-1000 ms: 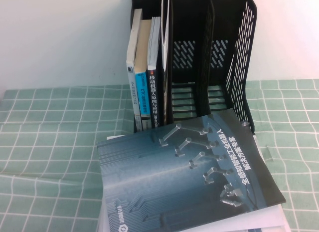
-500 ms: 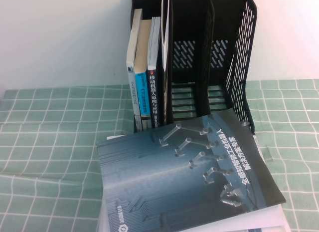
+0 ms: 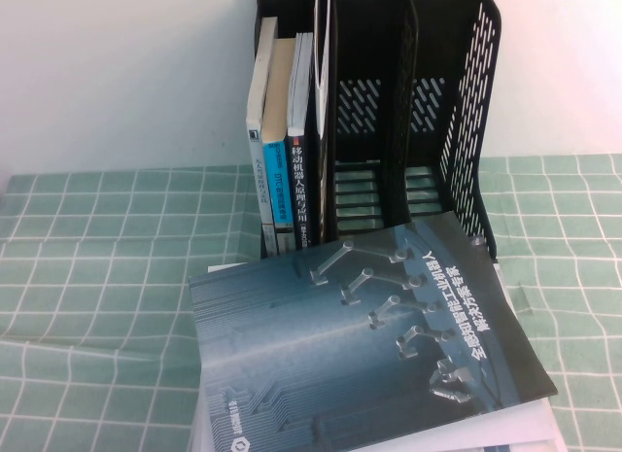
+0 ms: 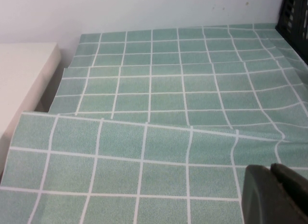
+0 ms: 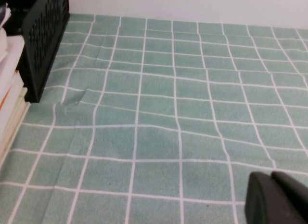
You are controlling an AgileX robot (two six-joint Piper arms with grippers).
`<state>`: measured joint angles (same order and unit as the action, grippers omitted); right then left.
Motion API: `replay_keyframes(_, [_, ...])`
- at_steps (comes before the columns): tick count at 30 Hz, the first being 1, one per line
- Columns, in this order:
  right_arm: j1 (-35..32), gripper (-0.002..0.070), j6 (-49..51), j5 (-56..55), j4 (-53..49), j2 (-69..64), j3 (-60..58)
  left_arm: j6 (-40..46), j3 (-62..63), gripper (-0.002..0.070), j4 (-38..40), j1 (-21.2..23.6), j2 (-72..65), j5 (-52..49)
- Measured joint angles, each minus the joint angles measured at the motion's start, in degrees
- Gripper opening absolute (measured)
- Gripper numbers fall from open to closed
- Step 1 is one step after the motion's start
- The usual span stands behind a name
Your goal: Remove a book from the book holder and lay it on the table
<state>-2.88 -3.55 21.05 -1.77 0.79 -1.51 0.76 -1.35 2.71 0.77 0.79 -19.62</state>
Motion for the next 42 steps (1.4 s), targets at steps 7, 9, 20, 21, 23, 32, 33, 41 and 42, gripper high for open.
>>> replay_keyframes(7, [0.0, -0.0002, 0.0, 0.0, 0.0, 0.0, 0.0, 0.0, 0.0, -0.0003, 0.0, 0.0, 0.0, 0.0])
replay_keyframes(9, [0.0, -0.0002, 0.0, 0.0, 0.0, 0.0, 0.0, 0.0, 0.0, -0.0003, 0.0, 0.0, 0.0, 0.0])
replay_keyframes(20, [0.0, -0.0002, 0.3, 0.0, 0.0, 0.0, 0.0, 0.0, 0.0, -0.0003, 0.0, 0.0, 0.0, 0.0])
replay_keyframes(21, [0.0, -0.0002, 0.4, 0.0, 0.0, 0.0, 0.0, 0.0, 0.0, -0.0003, 0.0, 0.0, 0.0, 0.0])
replay_keyframes(23, [0.0, -0.0002, 0.5, 0.0, 0.1, 0.0, 0.0, 0.0, 0.0, -0.0003, 0.0, 0.0, 0.0, 0.0])
replay_keyframes(32, [0.0, -0.0002, 0.5, 0.0, 0.6, 0.0, 0.0, 0.0, 0.0, -0.0003, 0.0, 0.0, 0.0, 0.0])
replay_keyframes(33, [0.0, -0.0002, 0.5, 0.0, 0.6, 0.0, 0.0, 0.0, 0.0, -0.0003, 0.0, 0.0, 0.0, 0.0])
replay_keyframes(41, [0.0, -0.0002, 0.5, -2.1, 0.7, 0.0, -0.1, 0.3, 0.0, -0.0003, -0.1, 0.0, 0.0, 1.0])
replay_keyframes(42, [0.0, -0.0002, 0.5, -3.4, 0.7, 0.0, -0.1, 0.4, 0.0, -0.0003, -0.1, 0.0, 0.0, 2.2])
